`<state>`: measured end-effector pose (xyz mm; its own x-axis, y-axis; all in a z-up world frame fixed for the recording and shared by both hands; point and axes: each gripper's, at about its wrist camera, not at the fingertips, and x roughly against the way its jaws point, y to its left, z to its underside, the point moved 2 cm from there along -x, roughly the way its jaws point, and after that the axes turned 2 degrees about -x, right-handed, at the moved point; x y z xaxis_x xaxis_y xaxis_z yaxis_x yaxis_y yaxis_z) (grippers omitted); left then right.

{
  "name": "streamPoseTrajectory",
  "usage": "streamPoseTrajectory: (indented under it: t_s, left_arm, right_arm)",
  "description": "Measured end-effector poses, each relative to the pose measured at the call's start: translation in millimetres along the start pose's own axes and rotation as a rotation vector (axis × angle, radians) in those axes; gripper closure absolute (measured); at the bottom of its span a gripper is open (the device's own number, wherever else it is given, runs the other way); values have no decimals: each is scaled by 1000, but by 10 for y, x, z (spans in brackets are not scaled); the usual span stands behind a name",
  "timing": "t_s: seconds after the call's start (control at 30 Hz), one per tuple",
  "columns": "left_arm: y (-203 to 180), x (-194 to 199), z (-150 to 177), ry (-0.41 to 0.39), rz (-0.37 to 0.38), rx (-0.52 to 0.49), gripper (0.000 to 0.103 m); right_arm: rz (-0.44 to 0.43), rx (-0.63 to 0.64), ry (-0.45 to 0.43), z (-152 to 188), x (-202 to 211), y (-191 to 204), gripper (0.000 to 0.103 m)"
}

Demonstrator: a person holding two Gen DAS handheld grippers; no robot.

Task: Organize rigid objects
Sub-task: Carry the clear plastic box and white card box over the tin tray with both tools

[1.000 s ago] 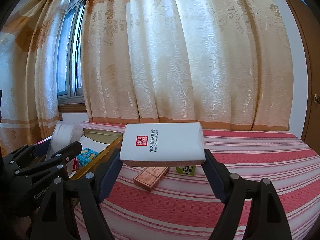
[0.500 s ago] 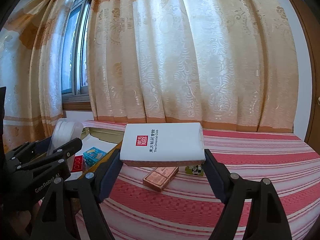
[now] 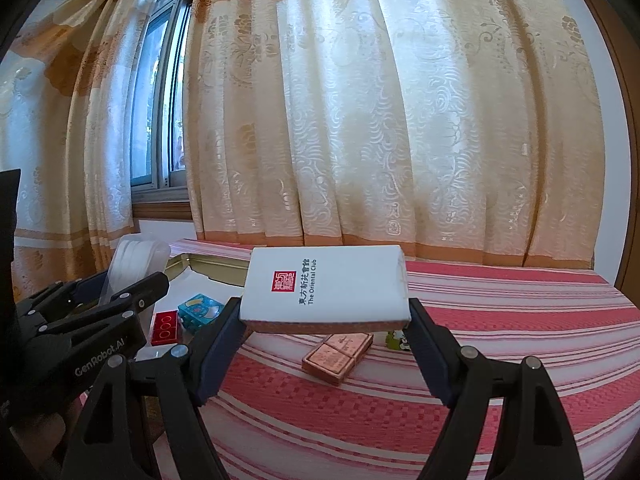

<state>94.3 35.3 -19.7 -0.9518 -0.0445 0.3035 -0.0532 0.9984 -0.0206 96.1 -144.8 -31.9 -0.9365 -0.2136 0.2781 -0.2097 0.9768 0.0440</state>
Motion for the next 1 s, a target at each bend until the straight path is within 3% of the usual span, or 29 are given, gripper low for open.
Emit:
streamPoseTrajectory:
  t_s: [1.0]
  left_arm:
    - [283,0,8,2,-38,42,49]
  right_arm:
    - [-57,26,3,6,-63,291,22]
